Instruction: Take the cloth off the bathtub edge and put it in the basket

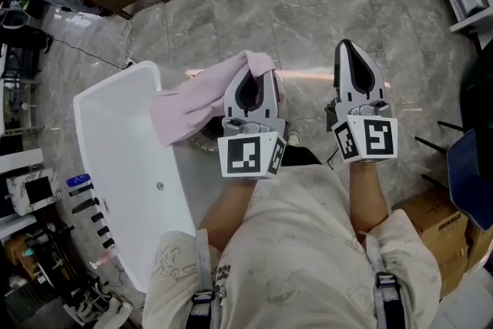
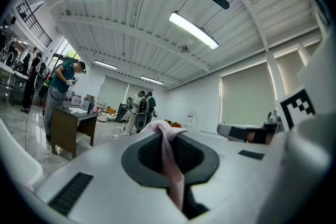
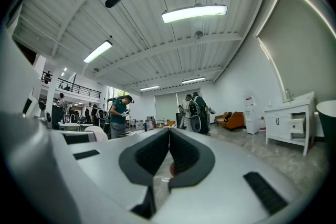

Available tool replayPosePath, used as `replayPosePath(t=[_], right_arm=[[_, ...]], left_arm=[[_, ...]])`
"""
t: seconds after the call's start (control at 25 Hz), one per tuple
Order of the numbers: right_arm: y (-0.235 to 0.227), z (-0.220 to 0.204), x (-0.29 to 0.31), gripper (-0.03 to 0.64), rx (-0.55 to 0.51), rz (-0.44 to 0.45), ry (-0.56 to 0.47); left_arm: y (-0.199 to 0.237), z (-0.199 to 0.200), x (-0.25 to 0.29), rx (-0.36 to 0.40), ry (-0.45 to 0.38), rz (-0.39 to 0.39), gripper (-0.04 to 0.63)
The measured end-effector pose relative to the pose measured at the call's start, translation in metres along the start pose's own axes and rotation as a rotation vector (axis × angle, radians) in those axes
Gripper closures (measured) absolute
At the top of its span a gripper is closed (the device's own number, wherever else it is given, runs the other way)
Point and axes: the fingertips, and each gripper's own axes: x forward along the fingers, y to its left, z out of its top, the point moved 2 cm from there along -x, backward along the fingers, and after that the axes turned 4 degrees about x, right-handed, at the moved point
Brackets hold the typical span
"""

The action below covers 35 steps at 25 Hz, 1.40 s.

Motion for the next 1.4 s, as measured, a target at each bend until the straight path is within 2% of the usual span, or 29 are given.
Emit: replayPosePath(t=[0.2, 0.6, 0.8, 1.4], right_arm=[[-0.010, 0.001, -0.007, 0.627, 0.004, -0.016, -0.003], [-0.011, -0.005, -0.004, 0.627, 0.009, -0.003, 0.016], [-0.012, -0.008, 0.001, 0.627, 0.017, 0.013, 0.022], [0.078, -0.031, 0.035, 0.627, -0.001, 0.132, 0.078]], left_arm=[[-0.014, 0.001, 0.002, 0.006, -0.009, -0.022, 0.581], [-0.008, -0.002, -0.002, -0.014, -0.010, 0.011, 0.581], [0.001, -0.003, -0.005, -0.019, -0.018, 0.051, 0.581], [0.131, -0.042, -0.082, -0.074, 0.092, 0.309, 0.581]])
